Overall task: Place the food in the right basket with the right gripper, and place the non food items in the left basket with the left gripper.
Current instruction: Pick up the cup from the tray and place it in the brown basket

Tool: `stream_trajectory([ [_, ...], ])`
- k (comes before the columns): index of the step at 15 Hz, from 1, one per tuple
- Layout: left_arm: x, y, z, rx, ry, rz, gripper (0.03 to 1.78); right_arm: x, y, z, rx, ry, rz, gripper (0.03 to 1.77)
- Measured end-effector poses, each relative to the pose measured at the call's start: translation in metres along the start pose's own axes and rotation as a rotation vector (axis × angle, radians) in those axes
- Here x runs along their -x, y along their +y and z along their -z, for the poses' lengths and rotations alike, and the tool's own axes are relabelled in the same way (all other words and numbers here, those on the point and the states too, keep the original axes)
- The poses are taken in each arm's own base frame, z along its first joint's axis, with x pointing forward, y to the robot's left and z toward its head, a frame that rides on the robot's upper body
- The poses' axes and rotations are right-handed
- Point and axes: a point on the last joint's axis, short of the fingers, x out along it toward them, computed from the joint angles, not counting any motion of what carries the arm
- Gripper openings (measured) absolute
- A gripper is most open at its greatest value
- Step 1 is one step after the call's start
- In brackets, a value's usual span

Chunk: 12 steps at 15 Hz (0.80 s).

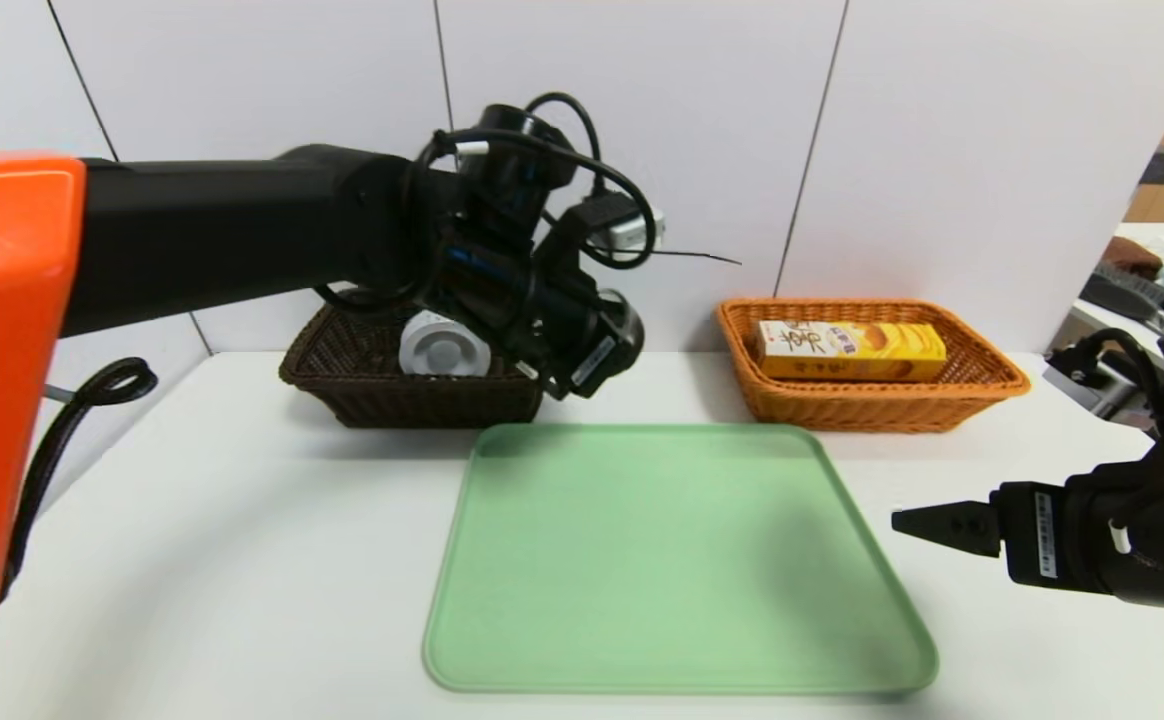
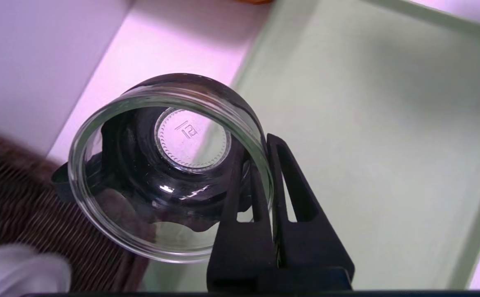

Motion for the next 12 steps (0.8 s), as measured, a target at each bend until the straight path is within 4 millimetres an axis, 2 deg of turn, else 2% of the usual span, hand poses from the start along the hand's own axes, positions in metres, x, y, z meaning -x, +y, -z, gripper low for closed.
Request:
stream_trajectory([
  [6, 0.058, 0.056, 0.019, 0.198, 0.025, -0.221, 0.08, -0.012, 0.01, -0.004, 0.027, 0.005, -0.028, 1.7],
  [9, 0.076, 0.078, 0.036, 0.268, 0.082, -0.309, 0.08, -0.017, 0.012, -0.005, 0.03, 0.02, -0.024, 1.7],
  [12, 0.083, 0.101, 0.055, 0.385, 0.114, -0.392, 0.08, -0.023, 0.014, -0.007, 0.034, 0.034, -0.02, 1.7],
])
